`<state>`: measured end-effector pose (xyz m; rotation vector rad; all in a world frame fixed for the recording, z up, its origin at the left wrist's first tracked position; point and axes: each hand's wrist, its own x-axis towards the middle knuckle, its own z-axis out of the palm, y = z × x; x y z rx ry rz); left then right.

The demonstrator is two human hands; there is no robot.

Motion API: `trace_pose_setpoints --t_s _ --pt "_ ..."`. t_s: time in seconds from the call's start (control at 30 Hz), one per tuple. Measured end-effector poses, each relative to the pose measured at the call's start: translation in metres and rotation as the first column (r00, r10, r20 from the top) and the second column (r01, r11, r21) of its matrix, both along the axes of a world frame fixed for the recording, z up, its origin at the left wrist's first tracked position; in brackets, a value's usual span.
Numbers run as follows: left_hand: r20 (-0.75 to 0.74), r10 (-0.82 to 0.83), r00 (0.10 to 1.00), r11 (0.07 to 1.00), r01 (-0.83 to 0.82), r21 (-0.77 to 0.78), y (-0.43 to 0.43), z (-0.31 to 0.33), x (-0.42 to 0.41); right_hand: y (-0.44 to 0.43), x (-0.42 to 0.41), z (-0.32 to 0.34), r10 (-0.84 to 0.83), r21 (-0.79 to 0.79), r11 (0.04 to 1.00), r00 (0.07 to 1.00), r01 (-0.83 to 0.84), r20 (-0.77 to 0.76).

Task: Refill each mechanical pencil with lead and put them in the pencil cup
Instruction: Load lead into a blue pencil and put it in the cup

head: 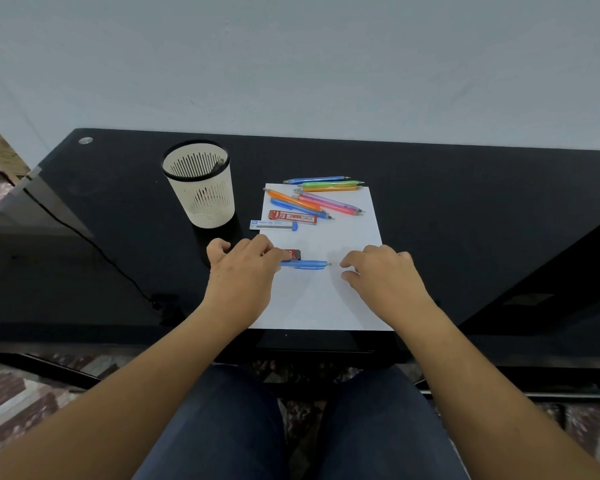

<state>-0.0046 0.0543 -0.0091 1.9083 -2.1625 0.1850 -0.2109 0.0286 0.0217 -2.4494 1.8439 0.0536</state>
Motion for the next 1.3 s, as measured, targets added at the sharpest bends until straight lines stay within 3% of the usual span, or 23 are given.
trace_pose_setpoints --t_s 0.47,0.63,1.07,1.3 --pt "0.015 0.002 1.0 1.0 -0.002 -0.029 0.0 -0.004 0.004 -0.003 0.002 -0.003 -0.033 0.002 0.999 0.999 0.033 0.04" --pt "0.016 0.009 1.0 1.0 -0.009 0.0 0.002 0.003 0.002 -0.003 0.005 0.003 0.025 -0.007 1.0 0.995 -0.026 -0.095" --pt "0.008 0.016 1.0 0.999 -0.016 0.029 0.004 0.012 0.002 0.012 0.017 0.014 -0.039 0.044 0.999 0.979 0.03 0.198" --pt "-0.012 0.016 1.0 0.999 -0.015 0.031 0.004 0.015 0.001 0.01 0.019 0.013 -0.009 -0.022 1.0 0.991 0.012 0.134"
